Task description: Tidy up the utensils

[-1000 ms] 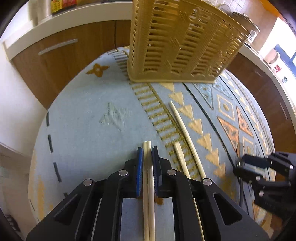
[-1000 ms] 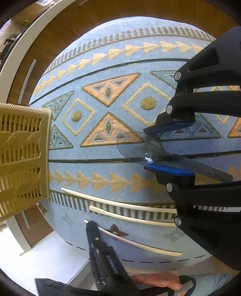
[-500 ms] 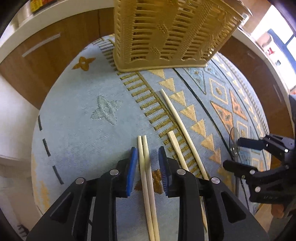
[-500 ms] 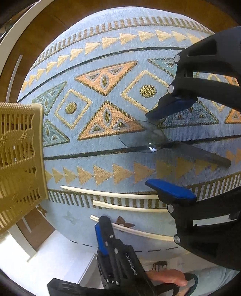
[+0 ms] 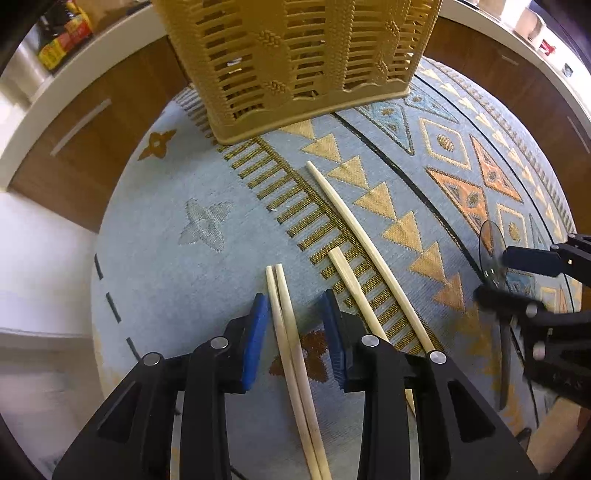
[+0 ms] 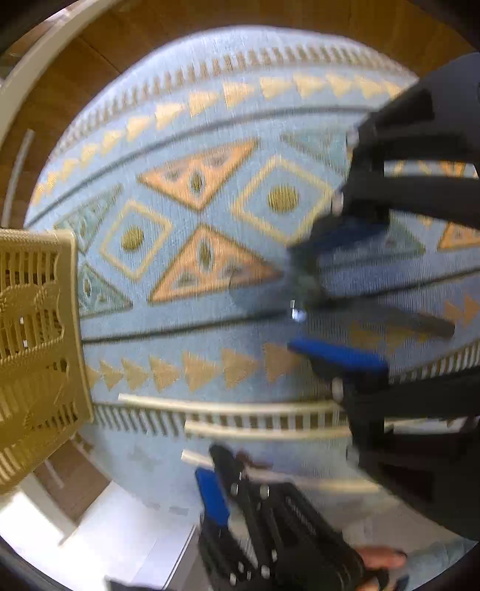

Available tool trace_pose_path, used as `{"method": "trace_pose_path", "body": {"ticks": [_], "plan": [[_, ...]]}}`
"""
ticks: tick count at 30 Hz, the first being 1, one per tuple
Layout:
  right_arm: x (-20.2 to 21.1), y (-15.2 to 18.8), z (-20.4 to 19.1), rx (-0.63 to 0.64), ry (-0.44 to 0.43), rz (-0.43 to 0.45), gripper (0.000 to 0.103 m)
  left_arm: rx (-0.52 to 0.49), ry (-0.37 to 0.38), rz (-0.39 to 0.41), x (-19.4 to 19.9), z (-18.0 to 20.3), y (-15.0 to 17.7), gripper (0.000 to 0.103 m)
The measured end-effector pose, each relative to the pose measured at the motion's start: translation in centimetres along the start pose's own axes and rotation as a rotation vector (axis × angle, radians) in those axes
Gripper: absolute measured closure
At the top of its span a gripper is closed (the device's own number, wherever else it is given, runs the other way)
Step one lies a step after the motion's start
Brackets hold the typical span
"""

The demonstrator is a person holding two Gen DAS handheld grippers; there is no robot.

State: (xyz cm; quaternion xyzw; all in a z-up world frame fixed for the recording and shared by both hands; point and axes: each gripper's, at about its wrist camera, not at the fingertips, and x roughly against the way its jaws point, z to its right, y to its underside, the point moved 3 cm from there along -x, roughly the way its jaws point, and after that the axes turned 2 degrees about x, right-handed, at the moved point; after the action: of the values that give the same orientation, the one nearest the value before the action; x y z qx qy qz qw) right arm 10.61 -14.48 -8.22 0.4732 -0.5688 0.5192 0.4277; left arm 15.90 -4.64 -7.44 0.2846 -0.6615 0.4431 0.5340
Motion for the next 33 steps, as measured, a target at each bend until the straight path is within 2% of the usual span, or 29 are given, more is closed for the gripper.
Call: {"method": "trace_pose_path", "body": {"ticks": [3,4,5,7,9,11,14,18,20,22,23,27,28,30,33], "plan": [[0.2,0.3,0.3,0.008,-0.02,0.028,0.074,0.006,0.001,0.014,0.0,0.3,0.2,0.079],[0.3,0.4,0.6,0.001,-0.037,0.04,0.074,-0.002,0.001,0.019,0.1,0.8,0.4,0.091],[0.4,0.5,1.0,-0.009,-0.064,0.057,0.074,-0.01,0.0,0.028,0.2,1.2,0.6,0.094],[0.9,0.9,1.5,-0.01,-0.139,0.112,0.075,-0.025,-0.007,0.082,0.4,1.9,1.3,0.095],[1.6,1.5,1.9,-0.002,-0.138,0.174,0.075,-0.017,0.001,0.138,0.7,2.0,2.3,0.095],[2.7,2.5,1.9,0.024,-0.153,0.248,0.075,0.04,0.048,0.207,1.1,1.0,4.0,0.095],[4.8,3.8,1.7,0.071,-0.17,0.376,0.075,0.178,0.178,0.299,2.1,-1.0,6.1,0.095],[8.4,4.6,0.1,0.154,-0.172,0.536,0.075,0.256,0.272,0.464,5.8,-2.4,6.9,0.095],[9.8,4.3,-0.6,0.166,-0.169,0.595,0.075,0.283,0.294,0.536,8.1,-2.8,6.7,0.095],[11.5,3.9,-1.2,0.175,-0.165,0.666,0.075,0.309,0.319,0.646,11.3,-3.4,5.8,0.095],[12.1,3.7,-1.0,0.179,-0.158,0.691,0.075,0.32,0.316,0.711,13.1,-3.7,5.3,0.095],[14.9,1.3,-1.3,0.183,-0.14,0.792,0.075,0.318,0.318,0.878,18.2,-4.5,2.5,0.099],[15.0,0.7,-1.2,0.178,-0.141,0.81,0.079,0.309,0.311,0.91,19.1,-4.4,2.0,0.101],[15.8,-0.7,-1.0,0.167,-0.157,0.837,0.098,0.293,0.298,0.955,20.4,-4.2,0.8,0.101],[17.0,-2.5,-0.7,0.16,-0.16,0.859,0.098,0.27,0.302,0.979,21.7,-3.9,-1.0,0.101]]}}
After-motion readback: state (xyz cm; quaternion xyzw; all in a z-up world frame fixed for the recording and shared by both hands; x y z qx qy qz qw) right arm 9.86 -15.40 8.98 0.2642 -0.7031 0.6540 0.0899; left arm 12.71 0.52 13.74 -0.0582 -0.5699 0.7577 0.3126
